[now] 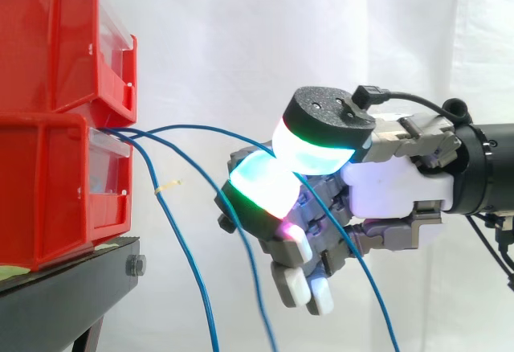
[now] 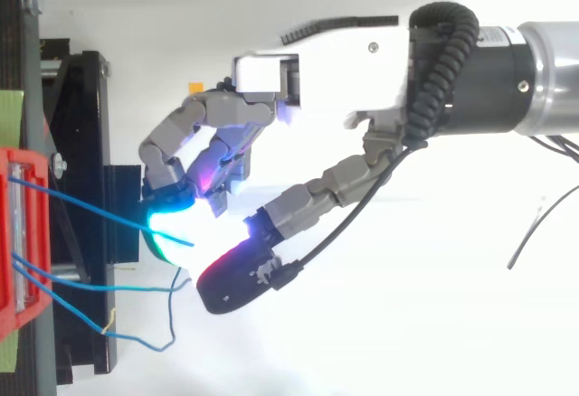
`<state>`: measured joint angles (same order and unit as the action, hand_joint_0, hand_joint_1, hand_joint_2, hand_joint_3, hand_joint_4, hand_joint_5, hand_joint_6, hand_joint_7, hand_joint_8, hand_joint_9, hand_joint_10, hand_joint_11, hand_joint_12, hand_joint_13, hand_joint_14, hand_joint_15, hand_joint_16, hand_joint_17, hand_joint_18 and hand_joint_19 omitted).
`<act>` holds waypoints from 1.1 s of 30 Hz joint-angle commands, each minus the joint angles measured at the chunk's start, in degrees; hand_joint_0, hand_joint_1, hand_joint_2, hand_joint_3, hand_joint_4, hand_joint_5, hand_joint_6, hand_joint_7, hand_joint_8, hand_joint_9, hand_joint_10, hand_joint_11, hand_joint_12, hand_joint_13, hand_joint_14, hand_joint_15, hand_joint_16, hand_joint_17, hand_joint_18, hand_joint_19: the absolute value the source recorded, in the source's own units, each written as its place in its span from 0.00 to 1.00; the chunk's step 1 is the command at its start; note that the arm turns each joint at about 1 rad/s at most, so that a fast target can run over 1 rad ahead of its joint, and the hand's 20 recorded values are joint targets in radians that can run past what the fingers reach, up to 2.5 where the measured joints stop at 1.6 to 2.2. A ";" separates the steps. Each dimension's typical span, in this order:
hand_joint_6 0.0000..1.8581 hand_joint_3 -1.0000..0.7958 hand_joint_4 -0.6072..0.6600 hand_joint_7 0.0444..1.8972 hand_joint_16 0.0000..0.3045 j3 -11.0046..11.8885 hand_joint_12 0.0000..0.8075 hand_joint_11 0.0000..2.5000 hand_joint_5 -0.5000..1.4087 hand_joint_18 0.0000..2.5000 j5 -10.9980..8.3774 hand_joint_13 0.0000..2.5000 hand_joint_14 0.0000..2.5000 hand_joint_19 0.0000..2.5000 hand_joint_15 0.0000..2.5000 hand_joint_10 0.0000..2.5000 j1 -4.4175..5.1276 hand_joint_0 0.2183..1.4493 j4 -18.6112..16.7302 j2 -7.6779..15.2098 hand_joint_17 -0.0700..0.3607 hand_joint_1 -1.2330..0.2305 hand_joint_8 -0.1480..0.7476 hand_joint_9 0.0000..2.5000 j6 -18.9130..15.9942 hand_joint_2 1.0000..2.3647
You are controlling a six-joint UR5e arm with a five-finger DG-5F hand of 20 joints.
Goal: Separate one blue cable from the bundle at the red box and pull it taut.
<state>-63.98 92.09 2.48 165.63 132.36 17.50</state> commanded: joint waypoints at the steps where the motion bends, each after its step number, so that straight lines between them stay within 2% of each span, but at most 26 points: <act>1: 0.47 0.51 0.45 0.65 0.14 -0.01 0.41 0.43 0.17 0.31 -0.42 0.37 0.01 0.27 0.28 0.01 0.07 0.35 1.72 -0.34 0.39 0.30 0.51 0.31 0.52 0.01; 4: 0.47 0.51 0.44 0.65 0.14 -0.01 0.41 0.43 0.17 0.31 -1.48 0.37 0.01 0.27 0.29 0.01 0.25 0.35 1.72 -0.26 0.39 0.30 0.50 0.31 -0.71 0.01; 6: 0.47 0.51 0.44 0.65 0.14 -0.09 0.41 0.43 0.17 0.31 -2.18 0.37 0.01 0.27 0.29 0.01 0.33 0.35 1.72 -0.26 0.39 0.30 0.50 0.31 -3.35 0.01; 9: 0.47 0.51 0.44 0.65 0.14 -1.06 0.41 0.45 0.17 0.31 -2.00 0.37 0.01 0.27 0.29 0.01 0.69 0.35 1.54 -0.26 0.38 0.30 0.50 0.33 -10.03 0.01; 11: 0.47 0.51 0.44 0.64 0.14 -1.32 0.41 0.45 0.17 0.31 -2.00 0.37 0.01 0.27 0.28 0.01 0.77 0.35 1.37 -0.26 0.38 0.30 0.50 0.33 -11.26 0.01; 12: 0.47 0.51 0.44 0.64 0.14 -1.68 0.41 0.45 0.17 0.31 -1.91 0.37 0.01 0.27 0.28 0.01 0.95 0.35 0.57 -0.26 0.38 0.30 0.51 0.34 -14.95 0.01; 13: 0.47 0.51 0.45 0.64 0.14 -1.85 0.41 0.46 0.17 0.32 -1.91 0.37 0.01 0.27 0.28 0.01 1.04 0.35 -0.04 -0.26 0.38 0.30 0.51 0.35 -16.79 0.01; 17: 0.47 0.51 0.45 0.64 0.14 -2.73 0.41 0.45 0.17 0.32 -1.91 0.37 0.01 0.26 0.28 0.01 1.21 0.35 -3.47 -0.26 0.38 0.30 0.53 0.37 -21.10 0.01; 21: 0.47 0.51 0.45 0.64 0.14 -3.26 0.41 0.45 0.17 0.32 -1.91 0.38 0.01 0.26 0.27 0.01 1.21 0.35 -5.84 -0.26 0.38 0.30 0.54 0.40 -21.28 0.01; 26: 0.47 0.50 0.45 0.64 0.14 -3.43 0.40 0.48 0.17 0.33 -1.91 0.39 0.01 0.27 0.28 0.01 1.21 0.36 -6.37 -0.26 0.38 0.30 0.53 0.43 -21.45 0.01; 31: 0.47 0.49 0.47 0.64 0.13 -4.22 0.36 0.38 0.17 0.34 -1.91 0.38 0.01 0.24 0.21 0.01 1.21 0.36 -6.46 -0.26 0.37 0.30 0.56 0.45 -21.80 0.01; 33: 0.47 0.49 0.47 0.64 0.13 -4.31 0.36 0.30 0.17 0.34 -1.91 0.37 0.01 0.24 0.20 0.01 1.21 0.36 -6.46 -0.26 0.37 0.30 0.58 0.43 -22.07 0.01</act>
<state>-67.87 90.17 3.69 159.23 132.10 -4.12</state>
